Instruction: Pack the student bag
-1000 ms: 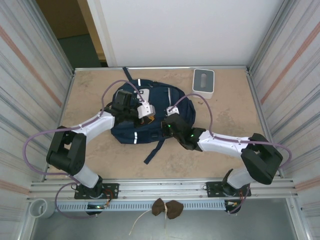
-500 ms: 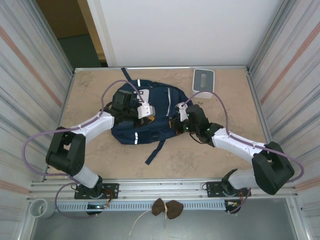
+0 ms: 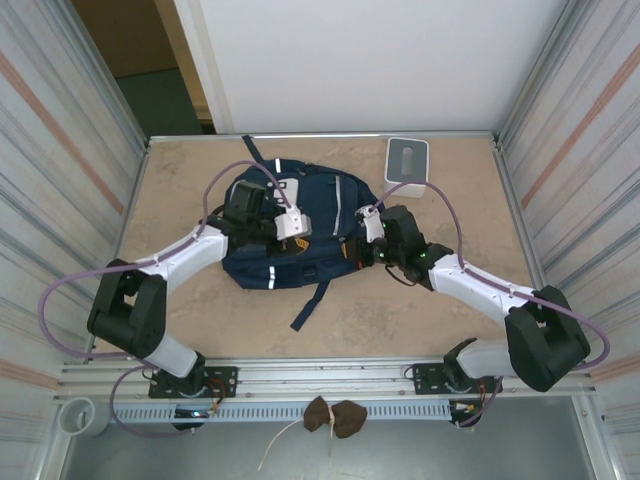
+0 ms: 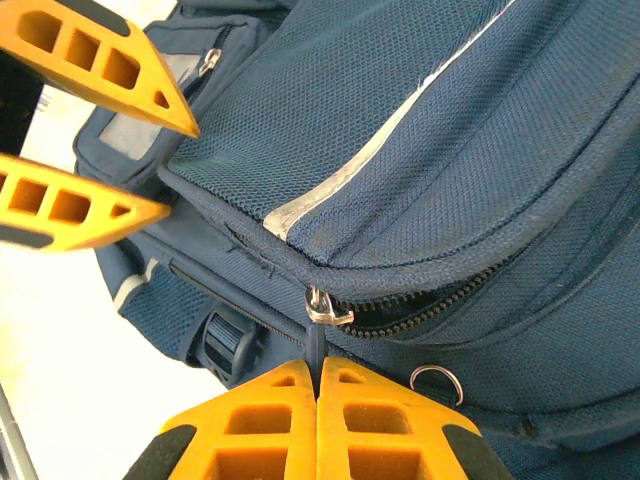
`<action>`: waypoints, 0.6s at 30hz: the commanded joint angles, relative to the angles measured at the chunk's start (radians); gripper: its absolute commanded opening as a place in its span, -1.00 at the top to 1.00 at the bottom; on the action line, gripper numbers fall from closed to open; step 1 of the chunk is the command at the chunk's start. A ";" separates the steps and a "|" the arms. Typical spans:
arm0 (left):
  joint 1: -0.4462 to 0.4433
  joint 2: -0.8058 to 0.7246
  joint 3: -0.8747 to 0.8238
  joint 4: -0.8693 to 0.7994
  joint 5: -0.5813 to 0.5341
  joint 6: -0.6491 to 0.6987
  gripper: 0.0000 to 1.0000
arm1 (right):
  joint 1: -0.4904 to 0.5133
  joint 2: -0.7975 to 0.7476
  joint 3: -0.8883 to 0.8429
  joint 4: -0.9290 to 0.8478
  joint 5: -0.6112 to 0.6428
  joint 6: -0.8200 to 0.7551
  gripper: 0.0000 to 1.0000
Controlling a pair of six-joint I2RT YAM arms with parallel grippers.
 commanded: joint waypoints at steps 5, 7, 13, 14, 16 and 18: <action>-0.107 0.003 0.045 -0.007 -0.150 0.026 -0.02 | 0.013 0.002 -0.006 0.049 0.002 0.034 1.00; -0.128 0.032 0.065 -0.004 -0.189 0.038 -0.02 | 0.012 0.008 -0.010 0.070 -0.024 0.053 1.00; -0.156 0.114 0.124 0.002 -0.253 0.052 0.63 | 0.010 0.043 -0.030 0.145 -0.094 0.123 0.99; -0.154 0.118 0.131 -0.006 -0.245 0.046 0.86 | 0.008 0.043 -0.030 0.130 -0.078 0.122 0.93; -0.147 0.112 0.133 -0.019 -0.206 0.025 1.00 | 0.007 0.021 -0.030 0.062 0.031 0.108 0.80; -0.129 0.098 0.127 -0.025 -0.121 -0.011 1.00 | 0.018 -0.026 -0.037 -0.007 0.185 0.074 0.45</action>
